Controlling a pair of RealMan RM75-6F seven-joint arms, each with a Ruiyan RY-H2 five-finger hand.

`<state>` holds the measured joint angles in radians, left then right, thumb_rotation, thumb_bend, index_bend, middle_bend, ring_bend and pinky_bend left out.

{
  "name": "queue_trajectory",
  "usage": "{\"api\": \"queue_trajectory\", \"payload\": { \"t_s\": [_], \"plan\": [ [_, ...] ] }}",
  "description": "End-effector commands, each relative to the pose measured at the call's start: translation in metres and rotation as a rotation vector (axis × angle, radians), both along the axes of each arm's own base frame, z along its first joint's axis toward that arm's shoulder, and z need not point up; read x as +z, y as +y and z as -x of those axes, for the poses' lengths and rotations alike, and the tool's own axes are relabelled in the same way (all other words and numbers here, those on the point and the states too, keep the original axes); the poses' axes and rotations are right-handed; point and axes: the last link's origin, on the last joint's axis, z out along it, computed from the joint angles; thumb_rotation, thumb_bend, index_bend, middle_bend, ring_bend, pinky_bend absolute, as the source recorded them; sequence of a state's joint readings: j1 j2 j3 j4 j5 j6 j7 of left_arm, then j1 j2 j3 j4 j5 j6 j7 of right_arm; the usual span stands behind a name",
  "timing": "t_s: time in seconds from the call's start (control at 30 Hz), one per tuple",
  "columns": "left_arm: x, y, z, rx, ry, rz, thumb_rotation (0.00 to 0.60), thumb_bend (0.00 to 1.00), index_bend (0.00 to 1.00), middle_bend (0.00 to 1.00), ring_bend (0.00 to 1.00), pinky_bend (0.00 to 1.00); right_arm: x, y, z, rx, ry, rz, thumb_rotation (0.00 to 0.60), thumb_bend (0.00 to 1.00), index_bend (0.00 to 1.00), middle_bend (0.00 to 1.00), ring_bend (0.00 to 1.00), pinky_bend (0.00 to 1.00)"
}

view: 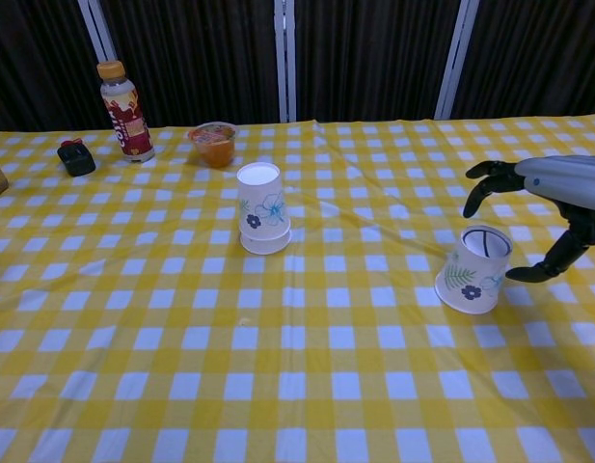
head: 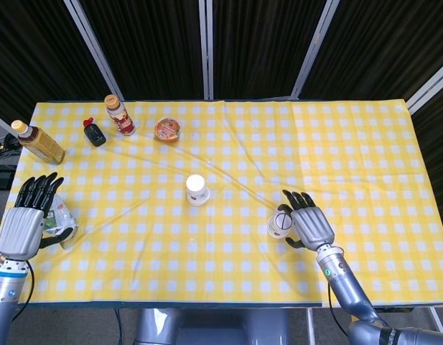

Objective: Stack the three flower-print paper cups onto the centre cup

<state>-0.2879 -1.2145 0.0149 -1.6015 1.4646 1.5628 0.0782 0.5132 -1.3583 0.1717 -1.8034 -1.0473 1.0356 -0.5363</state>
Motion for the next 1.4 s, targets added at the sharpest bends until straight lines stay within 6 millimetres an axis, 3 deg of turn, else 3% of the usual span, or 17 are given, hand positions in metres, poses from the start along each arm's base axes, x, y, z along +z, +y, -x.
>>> {"api": "queue_trajectory", "payload": {
  "t_s": [0.03,0.37,0.6,0.77,1.17,1.4],
  "plan": [
    [0.0,0.001,0.0,0.002,0.0,-0.002,0.6,0.12,0.0,0.0,0.0,0.0,-0.002,-0.003,0.001,-0.007,0.002,-0.004,0.6,0.14,0.3,0.0,0.0,0.0],
    [0.002,0.003,0.002,0.01,-0.005,-0.004,0.6,0.12,0.0,0.0,0.0,0.0,-0.01,-0.009,0.011,-0.038,0.024,-0.027,0.6,0.15,0.32,0.0,0.0,0.0],
    [0.002,0.004,0.003,0.011,-0.005,-0.006,0.6,0.12,0.0,0.0,0.0,0.0,-0.014,-0.013,0.013,-0.044,0.02,-0.013,0.6,0.15,0.46,0.02,0.0,0.0],
    [0.004,0.004,0.003,0.011,-0.01,-0.01,0.6,0.12,0.0,0.0,0.0,0.0,-0.013,-0.015,0.008,-0.026,-0.002,0.009,0.6,0.15,0.48,0.03,0.0,0.0],
    [0.006,0.006,0.006,0.028,-0.025,-0.009,0.6,0.12,0.0,0.0,0.0,0.0,0.018,-0.041,-0.079,0.148,-0.129,0.099,0.6,0.16,0.47,0.03,0.0,0.0],
    [0.006,0.008,0.008,0.033,-0.034,0.001,0.6,0.12,0.0,0.0,0.0,0.0,0.015,-0.056,-0.121,0.204,-0.16,0.109,0.6,0.16,0.47,0.03,0.0,0.0]
  ]
}}
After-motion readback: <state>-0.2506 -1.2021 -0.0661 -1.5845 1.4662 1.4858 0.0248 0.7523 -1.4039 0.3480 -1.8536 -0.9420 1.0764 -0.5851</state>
